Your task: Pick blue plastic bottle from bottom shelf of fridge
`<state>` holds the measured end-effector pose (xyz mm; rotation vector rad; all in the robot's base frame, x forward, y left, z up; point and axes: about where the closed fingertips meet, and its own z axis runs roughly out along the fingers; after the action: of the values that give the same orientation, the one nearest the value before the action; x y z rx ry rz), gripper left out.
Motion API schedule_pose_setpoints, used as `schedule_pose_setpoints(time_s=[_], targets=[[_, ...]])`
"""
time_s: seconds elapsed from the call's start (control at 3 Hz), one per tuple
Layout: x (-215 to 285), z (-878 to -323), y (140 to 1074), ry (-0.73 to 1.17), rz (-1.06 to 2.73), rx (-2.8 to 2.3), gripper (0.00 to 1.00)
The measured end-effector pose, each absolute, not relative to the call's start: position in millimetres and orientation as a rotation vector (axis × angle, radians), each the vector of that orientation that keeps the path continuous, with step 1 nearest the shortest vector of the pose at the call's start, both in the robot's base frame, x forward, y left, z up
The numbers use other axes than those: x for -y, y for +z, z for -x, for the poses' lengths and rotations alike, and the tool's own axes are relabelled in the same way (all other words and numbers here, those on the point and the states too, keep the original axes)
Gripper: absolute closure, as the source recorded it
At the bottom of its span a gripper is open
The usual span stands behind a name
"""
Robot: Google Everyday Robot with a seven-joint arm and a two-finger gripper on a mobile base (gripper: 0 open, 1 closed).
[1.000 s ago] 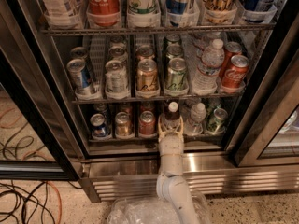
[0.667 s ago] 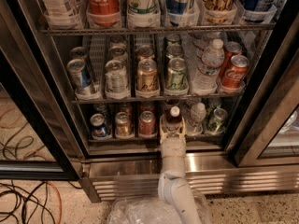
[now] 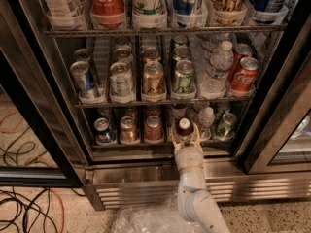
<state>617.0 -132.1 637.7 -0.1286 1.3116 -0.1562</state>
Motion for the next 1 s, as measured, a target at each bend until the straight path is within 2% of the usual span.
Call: schedule_pose_setpoints(time_s=[0.33,1.0], targets=[[129,-608,639,-0.163,0.271,-1.367,1.00],[111,-595,655,0.034,0.496,-1.466,1.00]])
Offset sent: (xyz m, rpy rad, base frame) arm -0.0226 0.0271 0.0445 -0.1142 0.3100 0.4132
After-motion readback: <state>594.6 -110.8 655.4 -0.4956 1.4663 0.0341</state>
